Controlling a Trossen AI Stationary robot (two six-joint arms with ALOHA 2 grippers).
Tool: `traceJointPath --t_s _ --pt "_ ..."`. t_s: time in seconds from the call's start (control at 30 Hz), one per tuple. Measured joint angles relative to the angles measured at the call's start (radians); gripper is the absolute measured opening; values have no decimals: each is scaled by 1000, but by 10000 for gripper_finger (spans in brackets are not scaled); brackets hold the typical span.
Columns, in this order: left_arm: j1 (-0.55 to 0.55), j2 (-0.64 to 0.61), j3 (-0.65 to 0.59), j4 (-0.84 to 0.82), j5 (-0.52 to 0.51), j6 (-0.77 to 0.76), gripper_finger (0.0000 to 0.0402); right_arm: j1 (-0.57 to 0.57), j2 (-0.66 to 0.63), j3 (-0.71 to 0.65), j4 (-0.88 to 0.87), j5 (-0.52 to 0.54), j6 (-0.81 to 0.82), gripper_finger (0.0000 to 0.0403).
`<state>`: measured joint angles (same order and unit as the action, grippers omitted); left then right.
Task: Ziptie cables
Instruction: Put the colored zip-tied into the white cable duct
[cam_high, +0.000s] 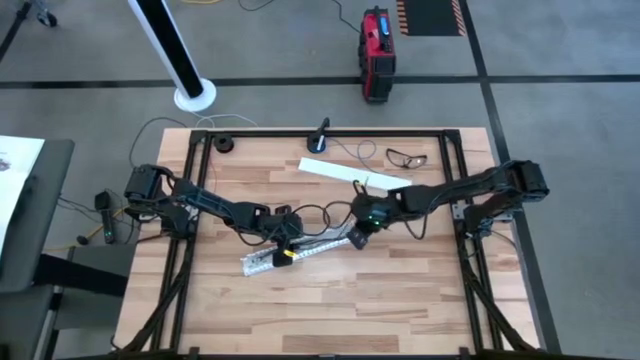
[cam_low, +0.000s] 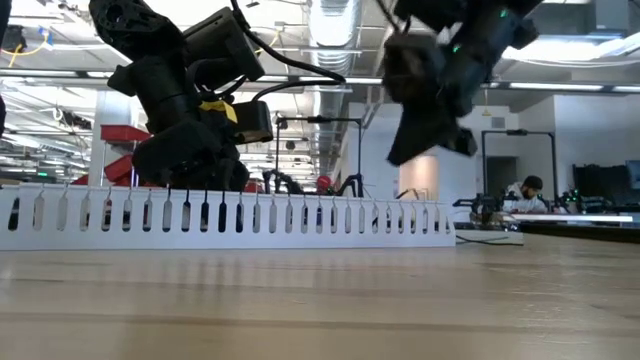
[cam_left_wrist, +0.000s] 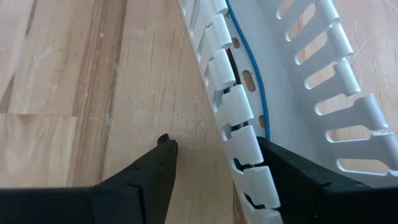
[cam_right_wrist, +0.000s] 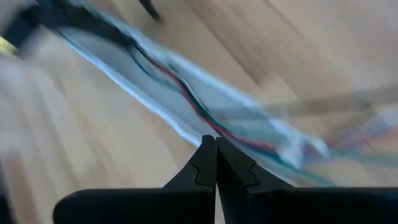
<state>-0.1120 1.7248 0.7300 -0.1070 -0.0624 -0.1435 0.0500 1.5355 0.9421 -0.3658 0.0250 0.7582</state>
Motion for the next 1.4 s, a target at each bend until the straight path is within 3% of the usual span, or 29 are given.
traceJointPath --t_s 0.17,1.4 --pt "0 0 0 0 0 0 207 30 38 -3 -118 0 0 0" --pt "0 0 -1 9 -2 -8 207 -65 57 16 -109 -19 -94 0"
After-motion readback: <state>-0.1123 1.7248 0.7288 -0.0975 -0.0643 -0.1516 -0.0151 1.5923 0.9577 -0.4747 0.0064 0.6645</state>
